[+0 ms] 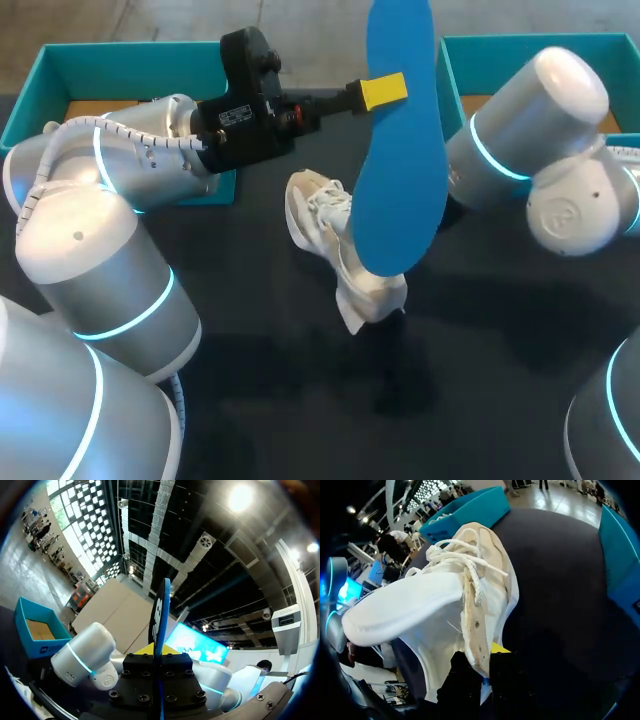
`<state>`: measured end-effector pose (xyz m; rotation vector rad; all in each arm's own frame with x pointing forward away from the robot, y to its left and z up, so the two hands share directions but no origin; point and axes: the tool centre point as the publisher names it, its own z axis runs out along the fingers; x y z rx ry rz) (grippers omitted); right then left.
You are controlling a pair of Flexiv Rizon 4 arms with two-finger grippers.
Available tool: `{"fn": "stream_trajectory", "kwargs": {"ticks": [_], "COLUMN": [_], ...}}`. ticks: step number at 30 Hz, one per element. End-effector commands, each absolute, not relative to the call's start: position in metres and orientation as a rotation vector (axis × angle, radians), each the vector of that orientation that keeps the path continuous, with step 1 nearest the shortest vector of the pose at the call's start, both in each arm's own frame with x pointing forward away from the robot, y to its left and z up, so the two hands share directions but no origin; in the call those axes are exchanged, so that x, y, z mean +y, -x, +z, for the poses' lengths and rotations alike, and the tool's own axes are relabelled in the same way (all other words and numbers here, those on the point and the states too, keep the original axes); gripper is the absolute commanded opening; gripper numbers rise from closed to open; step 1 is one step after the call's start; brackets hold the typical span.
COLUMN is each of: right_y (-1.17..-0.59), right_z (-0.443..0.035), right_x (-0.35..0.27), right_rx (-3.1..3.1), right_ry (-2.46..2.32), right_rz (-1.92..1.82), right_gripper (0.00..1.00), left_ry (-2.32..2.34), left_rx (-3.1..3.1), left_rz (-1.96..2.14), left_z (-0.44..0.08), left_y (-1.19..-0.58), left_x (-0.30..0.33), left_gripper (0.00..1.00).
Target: Take the shoe out of the shoebox, open the shoe tongue, remove and reinsert the insole, then place the shoe into the shoebox
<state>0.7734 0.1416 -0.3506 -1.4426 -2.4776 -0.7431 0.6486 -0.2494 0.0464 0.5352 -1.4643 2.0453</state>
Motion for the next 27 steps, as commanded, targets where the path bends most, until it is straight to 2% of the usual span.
{"fn": "stream_trajectory", "kwargs": {"ticks": [1,27], "right_y": [-0.774,-0.757], "right_z": [-0.359,-0.374], "right_x": [0.154,0.158], "right_rx": [-2.463,-2.246], "right_ry": [1.473,1.717], "right_rz": [-0.752,-0.736], "right_gripper": [0.00,0.00], "left_ry": [-0.537,-0.537], "left_rx": [-1.460,-1.460], "left_rz": [2.050,2.050], "left_z": [0.046,0.046], "left_y": [-0.648,-0.648], "left_x": [-0.251,-0.251], "left_gripper": [0.00,0.00]}}
